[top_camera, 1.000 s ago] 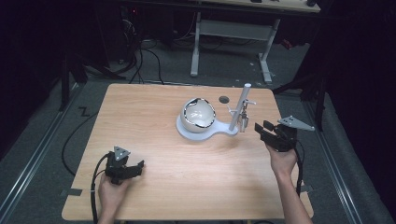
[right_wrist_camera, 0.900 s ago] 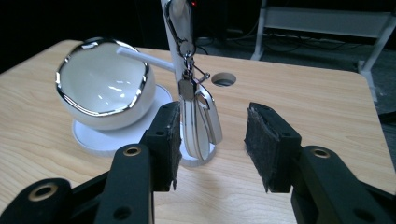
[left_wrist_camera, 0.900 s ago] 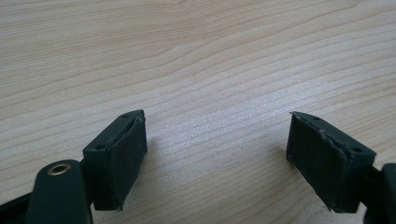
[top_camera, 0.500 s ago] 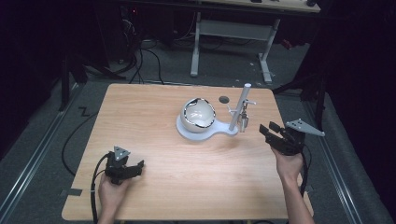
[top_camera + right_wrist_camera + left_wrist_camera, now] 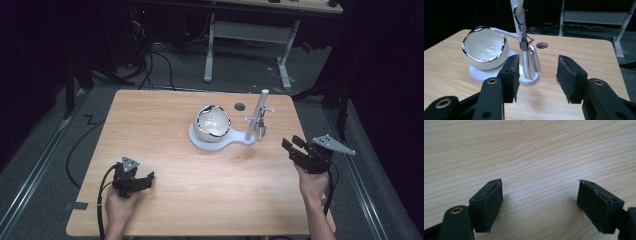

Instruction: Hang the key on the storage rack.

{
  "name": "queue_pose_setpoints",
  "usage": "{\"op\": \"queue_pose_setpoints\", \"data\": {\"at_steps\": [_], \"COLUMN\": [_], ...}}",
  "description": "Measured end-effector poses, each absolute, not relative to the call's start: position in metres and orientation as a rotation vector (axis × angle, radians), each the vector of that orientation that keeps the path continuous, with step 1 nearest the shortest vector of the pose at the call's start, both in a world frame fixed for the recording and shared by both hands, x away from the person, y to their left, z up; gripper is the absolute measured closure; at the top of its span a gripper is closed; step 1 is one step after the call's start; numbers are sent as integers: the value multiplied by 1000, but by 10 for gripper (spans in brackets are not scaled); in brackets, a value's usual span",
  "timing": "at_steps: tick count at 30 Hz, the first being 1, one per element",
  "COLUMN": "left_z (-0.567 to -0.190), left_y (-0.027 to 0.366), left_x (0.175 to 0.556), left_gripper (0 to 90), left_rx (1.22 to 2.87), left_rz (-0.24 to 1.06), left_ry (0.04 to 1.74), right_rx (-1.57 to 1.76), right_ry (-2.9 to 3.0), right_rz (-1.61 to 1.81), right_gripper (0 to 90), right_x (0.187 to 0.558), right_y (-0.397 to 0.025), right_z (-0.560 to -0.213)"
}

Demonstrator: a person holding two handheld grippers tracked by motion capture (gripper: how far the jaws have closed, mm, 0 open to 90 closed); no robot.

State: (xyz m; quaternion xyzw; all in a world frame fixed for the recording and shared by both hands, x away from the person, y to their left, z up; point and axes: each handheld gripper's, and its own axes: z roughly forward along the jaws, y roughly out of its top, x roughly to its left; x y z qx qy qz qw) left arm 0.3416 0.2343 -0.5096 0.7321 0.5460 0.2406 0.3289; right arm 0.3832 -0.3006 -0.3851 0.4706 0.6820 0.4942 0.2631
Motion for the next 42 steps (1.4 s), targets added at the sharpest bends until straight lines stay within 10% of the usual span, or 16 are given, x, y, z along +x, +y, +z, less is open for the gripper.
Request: {"op": "queue_pose_setpoints", "data": {"at_steps": [42], "left_z": [-510], "left_y": [234], "left_x": [342], "left_gripper": [211], "left_rx": [1916], "left_rz": [630], "left_ry": [1429], "right_rx": [1318], "right_ry": [1856], "right_rz": [1279], "right_gripper": [513], "right_x": [357], "right_y": [-310], "right_z": [-416]}}
